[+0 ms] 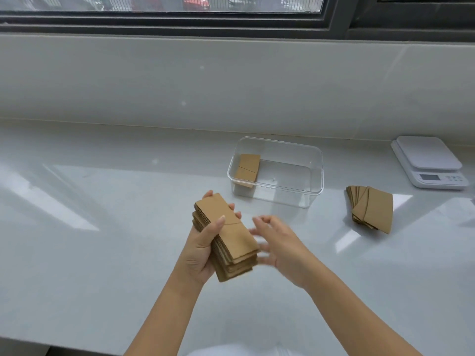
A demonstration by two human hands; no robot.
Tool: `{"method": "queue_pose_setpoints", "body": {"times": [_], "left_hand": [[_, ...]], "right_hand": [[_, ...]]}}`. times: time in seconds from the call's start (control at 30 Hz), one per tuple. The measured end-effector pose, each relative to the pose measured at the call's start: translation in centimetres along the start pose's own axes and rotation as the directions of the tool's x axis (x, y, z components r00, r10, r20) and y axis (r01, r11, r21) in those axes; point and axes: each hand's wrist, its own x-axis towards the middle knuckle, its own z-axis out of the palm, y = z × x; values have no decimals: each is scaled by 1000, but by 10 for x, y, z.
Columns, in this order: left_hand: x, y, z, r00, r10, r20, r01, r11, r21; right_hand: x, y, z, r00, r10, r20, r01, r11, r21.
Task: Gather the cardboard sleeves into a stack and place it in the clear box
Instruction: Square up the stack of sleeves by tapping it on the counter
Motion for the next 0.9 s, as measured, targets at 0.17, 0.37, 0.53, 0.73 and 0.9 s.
{"method": "queue_pose_setpoints", "body": {"times": [0.17,0.37,0.53,0.73,0.9], "left_hand": [[-3,12,9,990,114,82,-128,973,190],[-1,16,13,979,75,189,-123,960,252],[7,30,4,971,-70,227,5,962,274],[22,25,-4,884,-461,80,312,708,634],[30,-4,13,873,-487,24,307,587,749]], "right_hand": [[-9,23,11,887,123,446,-265,925,272],[-13,23,22,967,95,235,-183,902,390],[-16,28,25,995,17,97,-52,928,368],[-30,40,-2,989,-22,-144,38,993,111],[-43,40,-37,964,-42,-263,43,999,-4]]}}
